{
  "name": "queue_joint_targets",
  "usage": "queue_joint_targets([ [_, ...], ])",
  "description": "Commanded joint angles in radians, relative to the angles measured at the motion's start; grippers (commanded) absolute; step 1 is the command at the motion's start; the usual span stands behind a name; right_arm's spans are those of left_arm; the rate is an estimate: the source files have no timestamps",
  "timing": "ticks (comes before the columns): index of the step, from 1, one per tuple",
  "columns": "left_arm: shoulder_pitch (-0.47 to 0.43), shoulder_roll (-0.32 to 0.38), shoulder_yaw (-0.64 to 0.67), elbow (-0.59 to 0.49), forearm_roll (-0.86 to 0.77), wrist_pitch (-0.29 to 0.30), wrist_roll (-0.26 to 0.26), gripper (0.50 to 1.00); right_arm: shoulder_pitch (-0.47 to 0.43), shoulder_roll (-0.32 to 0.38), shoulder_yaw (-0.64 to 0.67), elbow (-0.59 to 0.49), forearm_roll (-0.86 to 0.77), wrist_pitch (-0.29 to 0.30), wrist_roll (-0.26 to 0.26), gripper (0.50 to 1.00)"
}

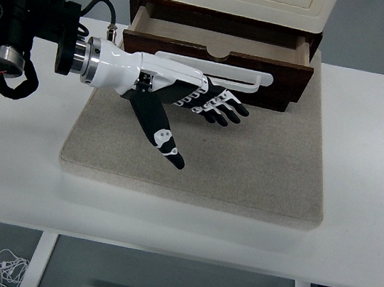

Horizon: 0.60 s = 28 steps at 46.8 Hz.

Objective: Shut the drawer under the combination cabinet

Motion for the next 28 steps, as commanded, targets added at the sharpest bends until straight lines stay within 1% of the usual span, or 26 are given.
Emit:
queue_joint_targets([
  [1, -0.018, -0.027, 0.027, 0.009, 0.019, 0.009, 0.041, 1.0, 0.0, 0.0, 0.0, 0.0, 0.0, 0.0, 0.0, 0.952],
  [4, -0.029, -0.042, 0.04, 0.026, 0.02, 0.026, 0.092, 1.0, 0.0, 0.0, 0.0, -0.001, 0.0, 0.0, 0.0, 0.952],
  [6, -0.038, -0.053, 0.046, 0.041, 0.019, 0.034, 0.116, 1.0, 0.0, 0.0, 0.0, 0.0, 0.0, 0.0, 0.0, 0.952],
  [14, -0.086, -0.11, 0.083, 0.12, 0.02, 0.045, 0.17, 1.0, 0.0, 0.0, 0.0, -0.001, 0.0, 0.0, 0.0, 0.952],
  [17, -0.104, -0.121, 0.095, 0.147, 0.019, 0.055, 0.181, 1.0, 0.0, 0.0, 0.0, 0.0, 0.0, 0.0, 0.0, 0.952],
  [22, -0.113, -0.148, 0.103, 0.187, 0.019, 0.055, 0.187, 1.0, 0.0, 0.0, 0.0, 0.0, 0.0, 0.0, 0.0, 0.952],
  [28, -0.124, -0.156, 0.11, 0.216, 0.019, 0.055, 0.195, 1.0, 0.0, 0.0, 0.0, 0.0, 0.0, 0.0, 0.0, 0.952],
])
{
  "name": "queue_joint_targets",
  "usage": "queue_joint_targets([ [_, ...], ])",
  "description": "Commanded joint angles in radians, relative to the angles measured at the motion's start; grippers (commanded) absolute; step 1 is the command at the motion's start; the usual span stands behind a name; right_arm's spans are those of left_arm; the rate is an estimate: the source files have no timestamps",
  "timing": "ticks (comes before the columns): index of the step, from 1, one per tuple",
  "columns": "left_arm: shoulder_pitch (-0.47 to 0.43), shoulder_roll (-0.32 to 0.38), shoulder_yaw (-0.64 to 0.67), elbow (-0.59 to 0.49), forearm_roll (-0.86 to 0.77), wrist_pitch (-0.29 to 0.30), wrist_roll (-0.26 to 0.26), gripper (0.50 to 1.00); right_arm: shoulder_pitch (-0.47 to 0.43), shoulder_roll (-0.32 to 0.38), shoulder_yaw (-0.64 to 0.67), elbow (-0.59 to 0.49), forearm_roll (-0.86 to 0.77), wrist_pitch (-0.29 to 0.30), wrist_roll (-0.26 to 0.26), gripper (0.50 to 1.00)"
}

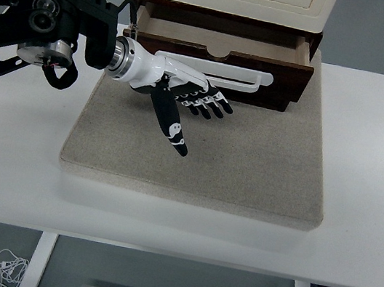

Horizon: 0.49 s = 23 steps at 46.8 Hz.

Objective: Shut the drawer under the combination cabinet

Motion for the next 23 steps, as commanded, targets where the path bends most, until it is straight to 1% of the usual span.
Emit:
queue_joint_targets([
  [1, -0.009, -0.002, 0.002, 0.021, 0.0, 0.0, 0.003, 1.0, 0.0, 0.0, 0.0, -0.001, 0.0, 0.0, 0.0, 0.952],
  [10, -0.02, -0.004, 0.014, 0.057, 0.0, 0.0, 0.006, 1.0, 0.0, 0.0, 0.0, 0.0, 0.0, 0.0, 0.0, 0.952],
  [23, -0.035, -0.004, 0.014, 0.079, 0.0, 0.0, 0.007, 1.0, 0.0, 0.0, 0.0, 0.0, 0.0, 0.0, 0.0, 0.952],
])
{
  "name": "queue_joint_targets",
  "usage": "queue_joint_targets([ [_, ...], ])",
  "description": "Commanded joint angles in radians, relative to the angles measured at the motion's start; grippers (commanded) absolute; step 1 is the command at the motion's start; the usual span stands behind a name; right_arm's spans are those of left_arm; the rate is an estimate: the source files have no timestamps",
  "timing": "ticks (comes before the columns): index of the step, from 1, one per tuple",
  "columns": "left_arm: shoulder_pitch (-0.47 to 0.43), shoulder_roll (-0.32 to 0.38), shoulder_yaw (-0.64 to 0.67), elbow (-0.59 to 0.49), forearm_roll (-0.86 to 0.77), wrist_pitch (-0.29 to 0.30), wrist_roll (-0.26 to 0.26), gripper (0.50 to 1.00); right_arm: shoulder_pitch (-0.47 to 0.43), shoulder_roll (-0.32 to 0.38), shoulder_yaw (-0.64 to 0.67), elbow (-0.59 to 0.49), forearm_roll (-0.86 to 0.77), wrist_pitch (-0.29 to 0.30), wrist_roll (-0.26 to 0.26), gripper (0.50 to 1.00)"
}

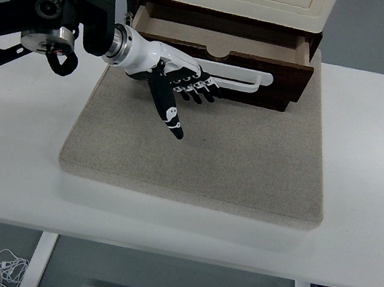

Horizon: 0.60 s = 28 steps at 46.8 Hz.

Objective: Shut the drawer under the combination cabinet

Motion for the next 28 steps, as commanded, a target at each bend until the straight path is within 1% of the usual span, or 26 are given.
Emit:
queue_joint_targets([
  [1, -0.008, -0.001, 0.0, 0.001, -0.003, 0.0, 0.0, 1.0, 0.0, 0.0, 0.0, 0.0, 0.0, 0.0, 0.0, 0.952],
  [19, -0.097, -0.002, -0.001, -0.011, -0.038, -0.006, 0.002, 1.0, 0.0, 0.0, 0.0, -0.001, 0.0, 0.0, 0.0, 0.952],
  [28, -0.121, -0.002, 0.0, -0.014, -0.049, -0.005, 0.002, 1.0, 0.0, 0.0, 0.0, 0.0, 0.0, 0.0, 0.0, 0.952],
])
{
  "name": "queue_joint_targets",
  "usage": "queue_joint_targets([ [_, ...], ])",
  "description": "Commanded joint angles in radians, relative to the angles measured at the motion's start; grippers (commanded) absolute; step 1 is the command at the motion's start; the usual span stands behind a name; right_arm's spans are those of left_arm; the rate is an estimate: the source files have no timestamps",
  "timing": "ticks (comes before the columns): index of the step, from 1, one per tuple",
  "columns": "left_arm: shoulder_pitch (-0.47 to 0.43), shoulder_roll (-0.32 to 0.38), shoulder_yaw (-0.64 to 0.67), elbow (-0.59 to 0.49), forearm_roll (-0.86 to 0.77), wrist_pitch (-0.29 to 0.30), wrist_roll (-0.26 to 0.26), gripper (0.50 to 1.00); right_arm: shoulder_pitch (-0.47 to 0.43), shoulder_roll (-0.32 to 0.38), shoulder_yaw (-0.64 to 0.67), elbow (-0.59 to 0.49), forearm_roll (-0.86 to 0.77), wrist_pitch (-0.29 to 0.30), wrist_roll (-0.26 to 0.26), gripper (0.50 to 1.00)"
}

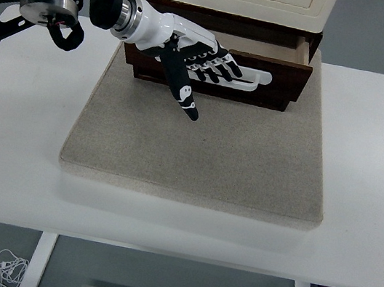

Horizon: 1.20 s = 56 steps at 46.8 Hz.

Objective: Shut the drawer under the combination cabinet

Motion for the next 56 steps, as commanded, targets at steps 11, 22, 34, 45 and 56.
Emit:
queue_joint_targets([
  [11, -0.018, 0.006, 0.0, 0.004, -0.001, 0.002, 0.005, 1.0, 0.0, 0.0, 0.0, 0.0, 0.0, 0.0, 0.0, 0.952],
  [22, -0.008, 0.008, 0.002, 0.046, -0.001, -0.001, 0.005, 1.0, 0.0, 0.0, 0.0, 0.0, 0.0, 0.0, 0.0, 0.952],
  [34, -0.001, 0.003, 0.02, 0.076, 0.003, -0.003, 0.005, 1.0, 0.0, 0.0, 0.0, 0.0, 0.0, 0.0, 0.0, 0.952],
  [45, -0.002, 0.002, 0.042, 0.106, 0.006, -0.005, 0.005, 1.0, 0.0, 0.0, 0.0, 0.0, 0.0, 0.0, 0.0, 0.952],
  [56, -0.001, -0.04, 0.043, 0.146, 0.016, -0.001, 0.003, 1.0, 0.0, 0.0, 0.0, -0.001, 0.0, 0.0, 0.0, 0.952],
])
